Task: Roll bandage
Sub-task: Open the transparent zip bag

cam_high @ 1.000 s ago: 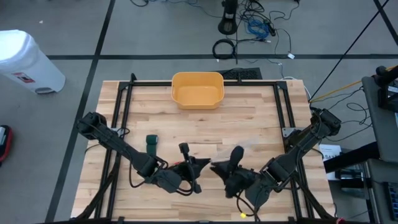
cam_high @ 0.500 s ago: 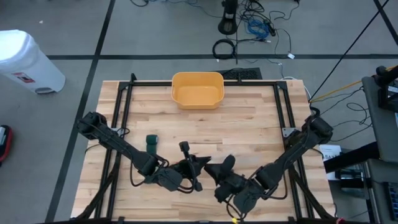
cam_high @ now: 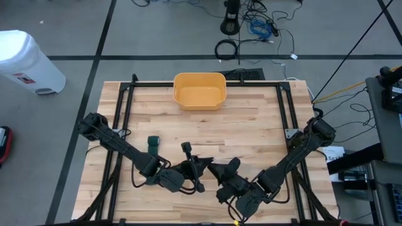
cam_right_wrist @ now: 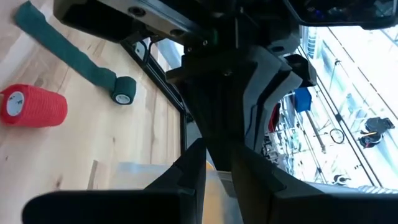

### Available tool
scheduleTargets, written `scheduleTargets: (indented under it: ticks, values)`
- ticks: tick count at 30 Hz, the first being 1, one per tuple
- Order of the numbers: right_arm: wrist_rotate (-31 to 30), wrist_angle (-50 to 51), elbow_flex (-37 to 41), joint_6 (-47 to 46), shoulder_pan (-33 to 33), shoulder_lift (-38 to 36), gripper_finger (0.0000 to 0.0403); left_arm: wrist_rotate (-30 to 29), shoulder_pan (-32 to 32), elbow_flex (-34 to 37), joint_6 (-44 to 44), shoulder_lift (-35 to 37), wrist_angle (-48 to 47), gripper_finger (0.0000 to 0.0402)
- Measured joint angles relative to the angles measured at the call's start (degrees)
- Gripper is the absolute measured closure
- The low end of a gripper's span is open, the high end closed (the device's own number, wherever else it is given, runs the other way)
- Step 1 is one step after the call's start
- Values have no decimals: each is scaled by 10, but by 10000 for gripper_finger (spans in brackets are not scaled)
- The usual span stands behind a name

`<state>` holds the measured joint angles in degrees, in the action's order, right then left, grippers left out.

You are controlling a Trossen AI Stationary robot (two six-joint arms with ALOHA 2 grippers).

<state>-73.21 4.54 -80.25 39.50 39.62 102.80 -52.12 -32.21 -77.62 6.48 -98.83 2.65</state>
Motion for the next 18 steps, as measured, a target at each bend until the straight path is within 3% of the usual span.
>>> scheduleTargets:
  ticks: [9, 14, 18]
  values:
    - [-5, 0, 0, -7, 13, 0, 341, 12, -6, -1, 5, 4, -13, 395]
    - [-10, -4, 0, -27, 32, -21, 341, 33, -10, -1, 4, 13, -75, 395]
    - [66, -3, 0, -123, 43, -61, 341, 53, -10, 0, 15, 15, -112, 395]
